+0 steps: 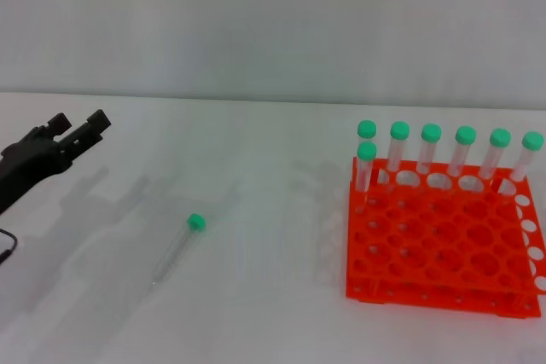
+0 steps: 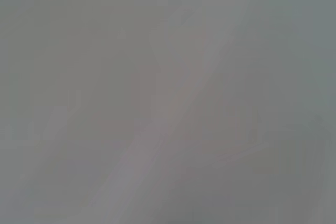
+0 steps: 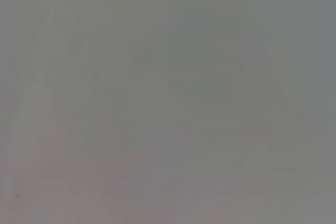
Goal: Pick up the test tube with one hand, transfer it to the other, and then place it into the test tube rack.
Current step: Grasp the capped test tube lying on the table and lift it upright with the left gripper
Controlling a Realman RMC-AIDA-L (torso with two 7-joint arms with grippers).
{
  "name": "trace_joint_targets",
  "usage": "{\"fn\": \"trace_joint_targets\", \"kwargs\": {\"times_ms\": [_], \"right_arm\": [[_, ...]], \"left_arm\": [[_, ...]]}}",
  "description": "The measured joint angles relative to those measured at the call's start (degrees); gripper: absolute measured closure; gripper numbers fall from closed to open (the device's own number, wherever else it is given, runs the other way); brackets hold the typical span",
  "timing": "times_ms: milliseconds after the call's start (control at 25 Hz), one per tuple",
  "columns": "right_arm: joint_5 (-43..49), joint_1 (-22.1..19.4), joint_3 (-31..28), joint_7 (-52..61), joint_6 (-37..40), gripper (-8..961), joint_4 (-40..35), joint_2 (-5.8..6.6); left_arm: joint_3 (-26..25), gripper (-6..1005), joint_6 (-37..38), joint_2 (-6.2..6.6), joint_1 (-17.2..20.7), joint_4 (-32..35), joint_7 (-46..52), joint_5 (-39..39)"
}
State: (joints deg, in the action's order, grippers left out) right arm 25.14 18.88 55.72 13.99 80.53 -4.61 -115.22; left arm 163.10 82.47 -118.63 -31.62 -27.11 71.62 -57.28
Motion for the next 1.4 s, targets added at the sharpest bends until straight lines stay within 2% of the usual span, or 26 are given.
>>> {"fn": "trace_joint_targets", "kwargs": {"times_ms": [320,440,600,920,1200,1400], "right_arm": [[-0.12,0.02,0.00,-0.02,-0.51,634,-0.36,0.06],[-0.42,0.02,0.00,-0.03,-0.51,633,-0.44,0.08],[-0.54,-0.03,0.00,-0.07,-0.51,633,-0.54,0.09],[-0.54,0.04,0.00,-0.11,-0.50,631,-0.58,0.09],[-0.58,0.21,0.00,-0.19,-0.61,630,-0.58,0.08],[-0.60,0.28,0.00,-0.19,-0.74,629,-0.56,0.09]], "left_arm": [[-0.03,108,7.44,0.28,-3.89,-16.02,20.44,11.98],[-0.05,108,9.60,0.69,-6.03,-21.61,26.63,18.78],[-0.07,108,11.40,1.83,-9.85,-27.19,33.78,30.26],[-0.02,109,13.01,4.02,-19.05,-29.72,41.23,50.18],[0.01,109,13.05,4.53,-27.00,-29.15,42.15,64.13],[0.03,110,11.59,3.78,-31.73,-26.72,44.68,72.23]]}}
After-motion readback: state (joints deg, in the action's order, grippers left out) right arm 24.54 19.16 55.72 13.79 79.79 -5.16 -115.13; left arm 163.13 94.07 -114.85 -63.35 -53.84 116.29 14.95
